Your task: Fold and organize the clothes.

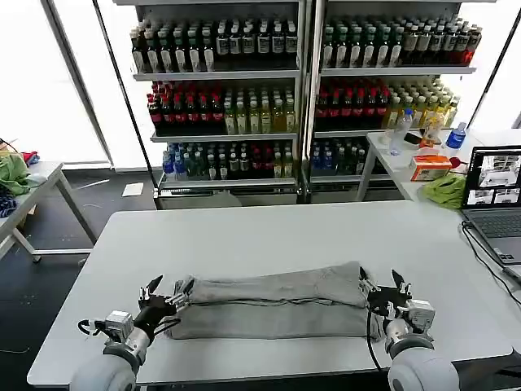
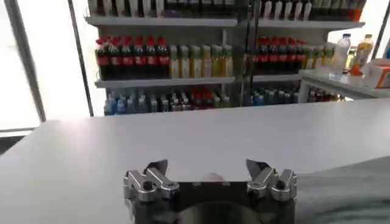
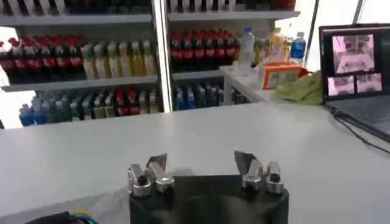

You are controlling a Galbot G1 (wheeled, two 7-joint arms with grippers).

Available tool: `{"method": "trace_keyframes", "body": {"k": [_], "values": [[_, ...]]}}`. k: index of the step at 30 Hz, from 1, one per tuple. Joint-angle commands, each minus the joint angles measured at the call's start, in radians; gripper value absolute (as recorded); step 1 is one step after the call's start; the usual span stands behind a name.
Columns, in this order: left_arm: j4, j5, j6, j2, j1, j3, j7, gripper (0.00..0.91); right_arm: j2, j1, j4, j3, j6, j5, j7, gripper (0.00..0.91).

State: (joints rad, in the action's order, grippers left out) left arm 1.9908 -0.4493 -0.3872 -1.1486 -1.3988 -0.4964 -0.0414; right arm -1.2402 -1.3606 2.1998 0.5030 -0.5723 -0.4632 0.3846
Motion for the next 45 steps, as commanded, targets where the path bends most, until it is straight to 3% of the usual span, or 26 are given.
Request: {"method": "trace_keyframes", "body": {"k": [1, 17, 18, 19, 20, 21, 37, 45], "values": [[0.005, -0.041, -0.026, -0.105, -0.015, -0.002, -0.027, 0.907, 0.01, 0.0, 0.07, 0.023, -0.005, -0.026, 0.0, 0.907], [-0.106, 0.009, -0.018, -0.116, -0.001, 0.004, -0.014, 0.907, 0.013, 0.024, 0.044, 0.003, -0.005, -0.034, -0.003, 0.907], [-0.11, 0.013, -0.019, -0.117, -0.001, 0.005, -0.013, 0.856, 0.015, 0.026, 0.041, 0.001, -0.005, -0.034, -0.003, 0.907], [-0.113, 0.015, -0.019, -0.119, 0.0, 0.005, -0.01, 0.665, 0.016, 0.028, 0.039, 0.0, -0.005, -0.035, -0.003, 0.907], [-0.113, 0.016, -0.02, -0.121, -0.001, 0.005, -0.008, 0.06, 0.017, 0.031, 0.034, 0.0, -0.005, -0.037, -0.003, 0.907], [-0.113, 0.017, -0.021, -0.122, -0.003, 0.005, -0.005, 0.02, 0.019, 0.034, 0.032, 0.0, -0.005, -0.039, -0.003, 0.907], [-0.133, 0.106, 0.057, -0.127, -0.019, -0.015, 0.024, 0.0, 0.035, 0.083, 0.021, 0.006, -0.006, -0.077, 0.004, 0.907], [-0.078, 0.087, 0.061, -0.055, -0.026, -0.115, 0.023, 0.0, 0.05, 0.113, 0.005, 0.011, -0.006, -0.093, 0.008, 0.907]]}}
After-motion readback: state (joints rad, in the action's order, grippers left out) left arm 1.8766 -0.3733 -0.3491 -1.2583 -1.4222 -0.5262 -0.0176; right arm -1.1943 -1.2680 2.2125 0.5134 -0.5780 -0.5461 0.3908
